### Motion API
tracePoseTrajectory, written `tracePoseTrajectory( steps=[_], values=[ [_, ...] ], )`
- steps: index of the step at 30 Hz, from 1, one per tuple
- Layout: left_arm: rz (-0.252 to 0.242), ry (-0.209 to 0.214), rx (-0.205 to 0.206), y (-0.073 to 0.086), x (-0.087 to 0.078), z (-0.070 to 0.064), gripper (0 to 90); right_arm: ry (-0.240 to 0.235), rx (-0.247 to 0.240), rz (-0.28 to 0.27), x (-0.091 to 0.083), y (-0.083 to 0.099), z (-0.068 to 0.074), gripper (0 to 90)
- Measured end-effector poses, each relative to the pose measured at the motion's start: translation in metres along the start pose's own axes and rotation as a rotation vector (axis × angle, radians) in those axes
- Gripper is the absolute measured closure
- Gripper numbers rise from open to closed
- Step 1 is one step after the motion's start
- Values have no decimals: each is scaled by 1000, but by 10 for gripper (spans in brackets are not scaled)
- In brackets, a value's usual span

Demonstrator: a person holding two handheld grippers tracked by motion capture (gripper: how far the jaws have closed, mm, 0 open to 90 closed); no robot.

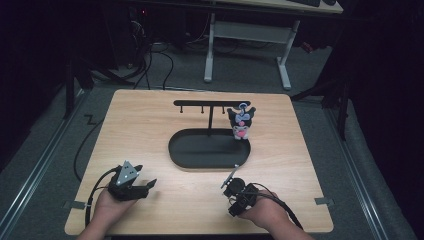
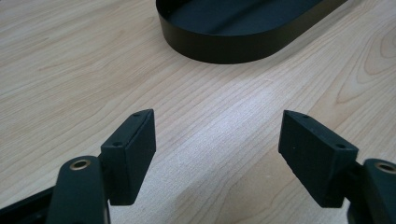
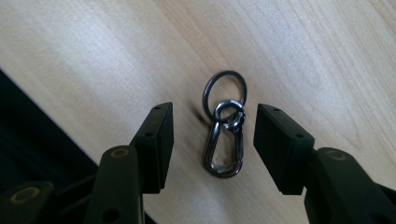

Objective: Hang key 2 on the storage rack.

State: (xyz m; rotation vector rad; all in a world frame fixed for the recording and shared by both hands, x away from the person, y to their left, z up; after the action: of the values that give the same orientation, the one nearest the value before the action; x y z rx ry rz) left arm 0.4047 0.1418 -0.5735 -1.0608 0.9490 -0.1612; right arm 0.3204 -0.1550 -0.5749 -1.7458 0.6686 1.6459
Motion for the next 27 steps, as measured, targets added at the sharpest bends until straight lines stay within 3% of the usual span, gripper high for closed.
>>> tracePoseTrajectory(
  steps=[5, 9, 14, 20, 27],
  values=[
    [-1, -4, -1, 0, -1, 1, 281, 8, -6, 5, 8, -8, 0, 503],
    [-2, -4, -4, 1, 0, 2, 281, 31, -20, 8, 9, -13, -1, 610],
    [0, -2, -3, 1, -1, 2, 283, 35, -21, 14, 7, -12, -3, 656],
    [-1, -1, -2, 1, 0, 1, 284, 45, 2, 12, -2, -8, -13, 726],
    [1, -2, -4, 2, -1, 2, 284, 16, 39, 13, 1, -1, -15, 769]
  ],
)
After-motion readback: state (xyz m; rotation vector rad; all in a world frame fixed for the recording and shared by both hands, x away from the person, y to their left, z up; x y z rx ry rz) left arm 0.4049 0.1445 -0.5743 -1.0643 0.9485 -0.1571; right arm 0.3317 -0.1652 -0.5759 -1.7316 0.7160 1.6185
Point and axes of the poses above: each handheld gripper's, and its own axes: x roughly forward along the jaws, y roughly out of its underside, z roughly to its left, the point moved 10 cm from there along x, roughly forward along the jaws, and after that the axes turned 5 degrees about x, right-handed, at the moved point
